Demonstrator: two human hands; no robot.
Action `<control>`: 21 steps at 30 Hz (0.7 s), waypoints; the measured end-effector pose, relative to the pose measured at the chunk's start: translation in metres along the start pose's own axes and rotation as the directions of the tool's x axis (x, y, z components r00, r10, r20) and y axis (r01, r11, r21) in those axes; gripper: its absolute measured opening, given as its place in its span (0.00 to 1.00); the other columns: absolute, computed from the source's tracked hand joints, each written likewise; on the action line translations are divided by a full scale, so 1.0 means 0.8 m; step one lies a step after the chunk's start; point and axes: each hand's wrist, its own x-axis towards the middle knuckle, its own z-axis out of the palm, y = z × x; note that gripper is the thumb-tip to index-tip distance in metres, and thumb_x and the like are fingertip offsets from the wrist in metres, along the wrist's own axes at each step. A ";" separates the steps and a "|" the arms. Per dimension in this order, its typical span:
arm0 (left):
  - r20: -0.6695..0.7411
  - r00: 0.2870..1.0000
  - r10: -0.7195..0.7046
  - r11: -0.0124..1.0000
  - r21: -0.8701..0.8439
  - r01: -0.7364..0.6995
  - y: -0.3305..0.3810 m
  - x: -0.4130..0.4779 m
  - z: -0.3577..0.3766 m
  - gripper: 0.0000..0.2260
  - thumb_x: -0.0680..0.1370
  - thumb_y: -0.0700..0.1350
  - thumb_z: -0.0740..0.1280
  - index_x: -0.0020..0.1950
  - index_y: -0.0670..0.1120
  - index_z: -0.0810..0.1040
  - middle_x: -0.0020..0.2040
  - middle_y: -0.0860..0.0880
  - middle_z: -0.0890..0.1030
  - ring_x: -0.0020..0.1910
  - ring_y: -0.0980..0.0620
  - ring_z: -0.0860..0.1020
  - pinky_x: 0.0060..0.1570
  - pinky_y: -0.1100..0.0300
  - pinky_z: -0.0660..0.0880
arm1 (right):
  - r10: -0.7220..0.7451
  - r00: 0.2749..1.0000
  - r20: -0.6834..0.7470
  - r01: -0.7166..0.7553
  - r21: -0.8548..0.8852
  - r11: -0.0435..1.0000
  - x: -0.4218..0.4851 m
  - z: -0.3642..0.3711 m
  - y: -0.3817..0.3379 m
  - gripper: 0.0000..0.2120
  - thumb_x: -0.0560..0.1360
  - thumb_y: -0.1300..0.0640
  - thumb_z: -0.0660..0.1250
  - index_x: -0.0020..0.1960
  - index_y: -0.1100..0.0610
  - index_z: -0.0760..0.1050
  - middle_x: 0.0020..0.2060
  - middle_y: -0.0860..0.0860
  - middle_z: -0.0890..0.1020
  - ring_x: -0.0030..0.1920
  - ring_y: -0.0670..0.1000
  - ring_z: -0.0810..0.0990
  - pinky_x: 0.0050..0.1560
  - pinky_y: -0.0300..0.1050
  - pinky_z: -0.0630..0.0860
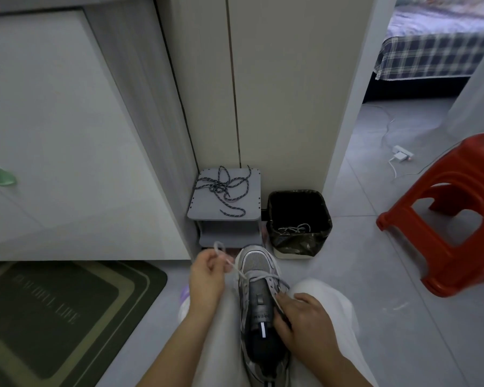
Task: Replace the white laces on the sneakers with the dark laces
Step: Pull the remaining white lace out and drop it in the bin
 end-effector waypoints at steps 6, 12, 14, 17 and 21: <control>0.360 0.931 0.067 0.894 0.393 -0.216 -0.017 0.000 -0.004 0.06 0.73 0.45 0.71 0.50 0.50 0.80 0.47 0.58 0.78 0.46 0.63 0.76 0.50 0.66 0.71 | -0.014 1.000 -0.008 0.014 -0.008 1.000 -0.001 0.001 0.002 0.16 0.69 0.49 0.61 0.48 0.55 0.83 0.33 0.46 0.83 0.31 0.43 0.77 0.51 0.35 0.71; 0.212 0.976 0.051 0.933 0.338 -0.122 -0.010 0.006 0.009 0.02 0.75 0.42 0.69 0.42 0.47 0.80 0.39 0.52 0.81 0.39 0.53 0.79 0.43 0.60 0.74 | -0.007 1.000 -0.023 0.007 -0.006 1.000 -0.002 0.002 0.001 0.17 0.69 0.49 0.61 0.48 0.56 0.83 0.35 0.46 0.84 0.32 0.43 0.77 0.51 0.36 0.69; 0.071 0.997 0.000 0.999 0.042 -0.003 0.007 0.013 0.004 0.05 0.77 0.37 0.66 0.43 0.45 0.78 0.38 0.49 0.83 0.36 0.57 0.80 0.39 0.64 0.75 | -0.014 1.000 -0.028 0.014 -0.009 1.000 -0.002 0.000 0.001 0.17 0.69 0.49 0.60 0.47 0.56 0.83 0.35 0.46 0.84 0.32 0.42 0.77 0.51 0.36 0.71; 0.148 0.989 0.017 1.000 0.017 -0.020 0.009 0.009 0.002 0.05 0.77 0.36 0.65 0.46 0.45 0.78 0.42 0.50 0.82 0.39 0.60 0.79 0.40 0.72 0.73 | -0.021 1.000 -0.020 0.021 -0.006 1.000 -0.002 0.001 0.000 0.17 0.69 0.48 0.60 0.47 0.55 0.83 0.35 0.45 0.84 0.32 0.41 0.77 0.49 0.37 0.74; 0.372 0.926 0.064 0.901 0.378 -0.215 -0.021 -0.010 0.010 0.03 0.73 0.42 0.71 0.46 0.47 0.83 0.47 0.57 0.76 0.46 0.65 0.73 0.48 0.79 0.65 | -0.023 1.000 -0.020 0.023 -0.025 0.999 -0.002 0.003 0.001 0.17 0.69 0.48 0.60 0.47 0.56 0.83 0.35 0.46 0.84 0.32 0.43 0.78 0.50 0.36 0.72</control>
